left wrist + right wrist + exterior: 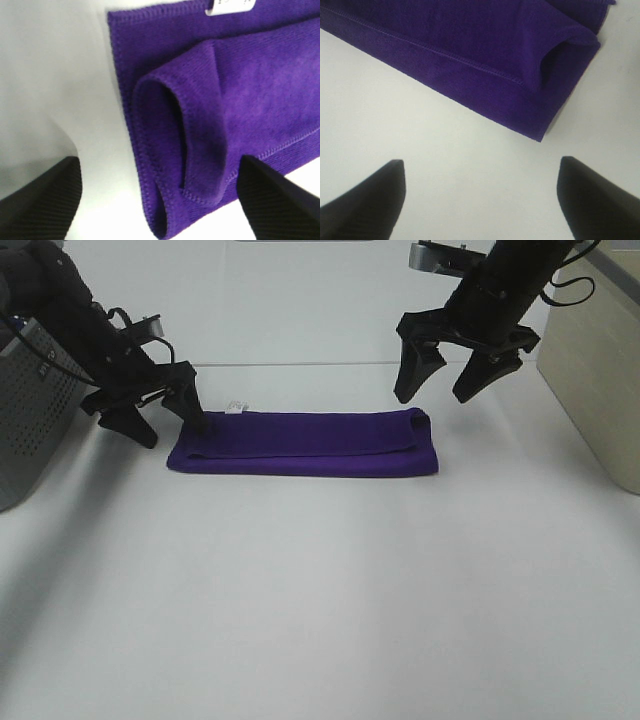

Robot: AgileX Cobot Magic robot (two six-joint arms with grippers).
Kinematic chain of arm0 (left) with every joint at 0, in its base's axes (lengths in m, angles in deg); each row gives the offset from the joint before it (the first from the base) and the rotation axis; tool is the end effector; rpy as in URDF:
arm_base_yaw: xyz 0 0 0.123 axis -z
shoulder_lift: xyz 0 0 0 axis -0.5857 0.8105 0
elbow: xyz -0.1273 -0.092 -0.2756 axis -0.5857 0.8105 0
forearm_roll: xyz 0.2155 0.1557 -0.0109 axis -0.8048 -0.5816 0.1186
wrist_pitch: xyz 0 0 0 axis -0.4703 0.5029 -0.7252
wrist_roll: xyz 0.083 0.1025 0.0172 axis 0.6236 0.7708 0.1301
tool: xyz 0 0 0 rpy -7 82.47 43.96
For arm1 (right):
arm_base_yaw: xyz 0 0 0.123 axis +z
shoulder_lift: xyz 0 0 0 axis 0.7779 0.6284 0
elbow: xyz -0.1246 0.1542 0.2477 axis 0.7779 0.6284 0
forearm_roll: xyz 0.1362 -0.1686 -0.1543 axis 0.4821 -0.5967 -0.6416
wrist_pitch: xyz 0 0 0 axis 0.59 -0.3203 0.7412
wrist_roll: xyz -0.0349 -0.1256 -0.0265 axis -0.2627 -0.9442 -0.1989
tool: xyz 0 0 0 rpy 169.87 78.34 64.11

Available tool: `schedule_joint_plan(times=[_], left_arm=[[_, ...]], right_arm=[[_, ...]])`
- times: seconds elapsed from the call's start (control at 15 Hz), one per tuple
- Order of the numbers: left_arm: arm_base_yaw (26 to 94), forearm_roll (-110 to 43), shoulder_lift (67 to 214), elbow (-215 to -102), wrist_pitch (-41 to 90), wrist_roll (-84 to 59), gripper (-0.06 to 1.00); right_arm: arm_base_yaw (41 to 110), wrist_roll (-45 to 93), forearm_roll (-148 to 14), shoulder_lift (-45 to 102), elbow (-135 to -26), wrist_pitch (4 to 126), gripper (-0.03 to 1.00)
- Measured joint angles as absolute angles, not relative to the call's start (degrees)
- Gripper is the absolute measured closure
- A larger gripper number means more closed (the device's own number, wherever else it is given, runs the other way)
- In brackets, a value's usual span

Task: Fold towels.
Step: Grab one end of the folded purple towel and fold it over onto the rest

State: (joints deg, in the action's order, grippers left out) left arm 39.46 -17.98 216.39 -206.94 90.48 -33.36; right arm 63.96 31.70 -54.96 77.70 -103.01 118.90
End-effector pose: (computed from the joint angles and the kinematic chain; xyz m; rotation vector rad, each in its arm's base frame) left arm 0.5592 -0.0957 0.0795 0.1817 2.9454 -0.7106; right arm 0.4699 0.1494 0.1996 -0.5274 2.8387 0.4739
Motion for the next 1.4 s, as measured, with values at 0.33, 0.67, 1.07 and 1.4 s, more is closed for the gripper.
schedule_joint_plan(times=[0.33,0.67,1.07,1.4], left_arm=[[43.88,-13.11,218.51,-207.92,90.48,-33.19,0.24],[46.97,-14.71,219.83,-208.20,90.48,-35.54,0.84],[46.28,-28.64,217.88,-211.99,90.94,-35.88,0.89],[48.17,-26.63,211.64,-211.99,90.71,-29.75,0.89]], right_arm=[[63.96,31.70,-54.44,77.70,-103.01,121.42,0.16],[63.96,31.70,-54.04,77.70,-103.01,123.19,0.16],[63.96,31.88,-53.99,77.70,-103.01,125.31,0.17],[63.96,32.79,-53.99,74.15,-103.01,125.31,0.17]])
